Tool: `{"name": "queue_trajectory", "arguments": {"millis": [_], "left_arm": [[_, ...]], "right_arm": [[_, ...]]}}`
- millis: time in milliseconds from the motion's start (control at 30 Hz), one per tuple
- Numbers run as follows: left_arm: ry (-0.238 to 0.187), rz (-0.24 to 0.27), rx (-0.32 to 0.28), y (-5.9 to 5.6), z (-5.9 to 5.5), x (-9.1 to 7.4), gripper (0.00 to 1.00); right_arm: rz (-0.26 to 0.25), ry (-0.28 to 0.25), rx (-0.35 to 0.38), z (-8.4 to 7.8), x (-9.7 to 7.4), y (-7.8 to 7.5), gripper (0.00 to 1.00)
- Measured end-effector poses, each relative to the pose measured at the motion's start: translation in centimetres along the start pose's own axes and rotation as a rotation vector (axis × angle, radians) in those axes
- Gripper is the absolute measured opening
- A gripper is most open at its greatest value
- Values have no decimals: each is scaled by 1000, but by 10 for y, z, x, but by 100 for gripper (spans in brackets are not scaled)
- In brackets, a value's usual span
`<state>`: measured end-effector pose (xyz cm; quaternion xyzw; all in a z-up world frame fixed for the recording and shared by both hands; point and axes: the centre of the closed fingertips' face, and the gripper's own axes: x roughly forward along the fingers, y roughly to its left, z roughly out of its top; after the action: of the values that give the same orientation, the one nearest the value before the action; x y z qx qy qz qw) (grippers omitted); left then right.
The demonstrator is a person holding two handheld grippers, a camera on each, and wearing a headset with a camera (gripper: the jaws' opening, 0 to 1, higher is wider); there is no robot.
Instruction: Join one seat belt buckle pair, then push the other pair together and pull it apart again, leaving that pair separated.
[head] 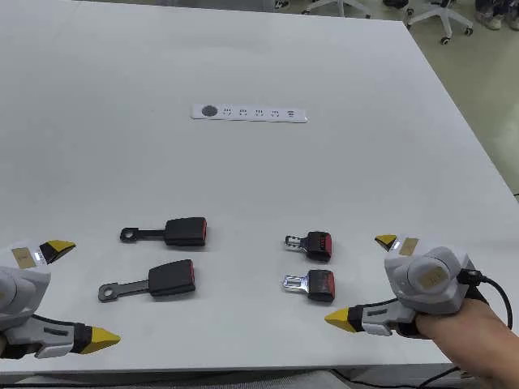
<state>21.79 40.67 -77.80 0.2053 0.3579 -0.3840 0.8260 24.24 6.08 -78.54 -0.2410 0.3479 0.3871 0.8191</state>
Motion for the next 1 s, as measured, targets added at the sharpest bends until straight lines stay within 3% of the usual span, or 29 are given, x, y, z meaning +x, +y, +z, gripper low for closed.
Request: {"name": "queue_trajectory", "arguments": {"millis": [633, 1000], "left_arm": [[6, 3, 8, -1, -2, 0, 99], [7, -9, 21, -4, 0, 1, 98]], "right_arm": [[7, 3, 39, -2, 0, 2, 92], [1, 13, 10, -2, -2, 2, 90]]}}
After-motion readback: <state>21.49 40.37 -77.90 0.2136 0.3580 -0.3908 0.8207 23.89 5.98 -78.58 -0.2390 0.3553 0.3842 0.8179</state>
